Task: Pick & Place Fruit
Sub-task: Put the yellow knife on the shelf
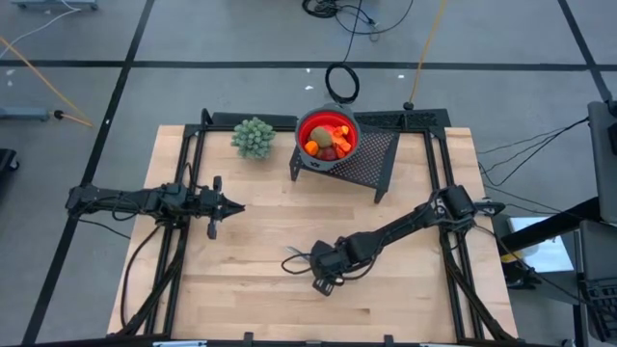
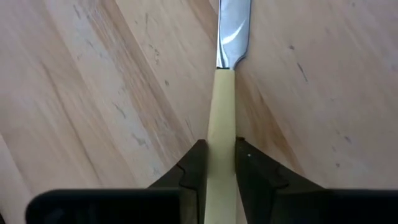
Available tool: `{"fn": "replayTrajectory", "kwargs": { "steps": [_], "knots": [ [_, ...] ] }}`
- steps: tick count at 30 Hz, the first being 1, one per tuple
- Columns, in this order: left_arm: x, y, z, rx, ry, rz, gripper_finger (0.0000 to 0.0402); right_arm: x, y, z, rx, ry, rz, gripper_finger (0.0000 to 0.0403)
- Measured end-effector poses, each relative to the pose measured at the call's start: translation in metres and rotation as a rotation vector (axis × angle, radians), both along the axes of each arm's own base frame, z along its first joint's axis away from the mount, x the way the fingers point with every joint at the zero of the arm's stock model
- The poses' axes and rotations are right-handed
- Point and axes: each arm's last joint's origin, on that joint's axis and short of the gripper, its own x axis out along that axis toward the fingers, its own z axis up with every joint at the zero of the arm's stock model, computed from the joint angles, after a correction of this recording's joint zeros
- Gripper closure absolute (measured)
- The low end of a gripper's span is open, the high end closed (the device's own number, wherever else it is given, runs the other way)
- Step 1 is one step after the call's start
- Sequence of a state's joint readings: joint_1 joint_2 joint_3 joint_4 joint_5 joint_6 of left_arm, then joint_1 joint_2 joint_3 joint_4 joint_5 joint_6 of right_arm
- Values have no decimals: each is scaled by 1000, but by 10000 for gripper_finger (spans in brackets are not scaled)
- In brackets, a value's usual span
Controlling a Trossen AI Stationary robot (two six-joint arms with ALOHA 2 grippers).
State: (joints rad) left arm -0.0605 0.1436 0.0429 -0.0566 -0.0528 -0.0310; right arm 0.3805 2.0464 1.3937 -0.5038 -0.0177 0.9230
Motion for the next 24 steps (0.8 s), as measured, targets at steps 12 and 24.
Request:
{"fn": "replayTrajectory", "kwargs": {
  "steps": [12,24],
  "knots": [
    [0,0,0,1,0,1,376,-10,-4,18,-38,11,9,350],
    [0,0,0,9,-1,0,376,-20,-9,69,-3,-106,2,349]
  ]
}}
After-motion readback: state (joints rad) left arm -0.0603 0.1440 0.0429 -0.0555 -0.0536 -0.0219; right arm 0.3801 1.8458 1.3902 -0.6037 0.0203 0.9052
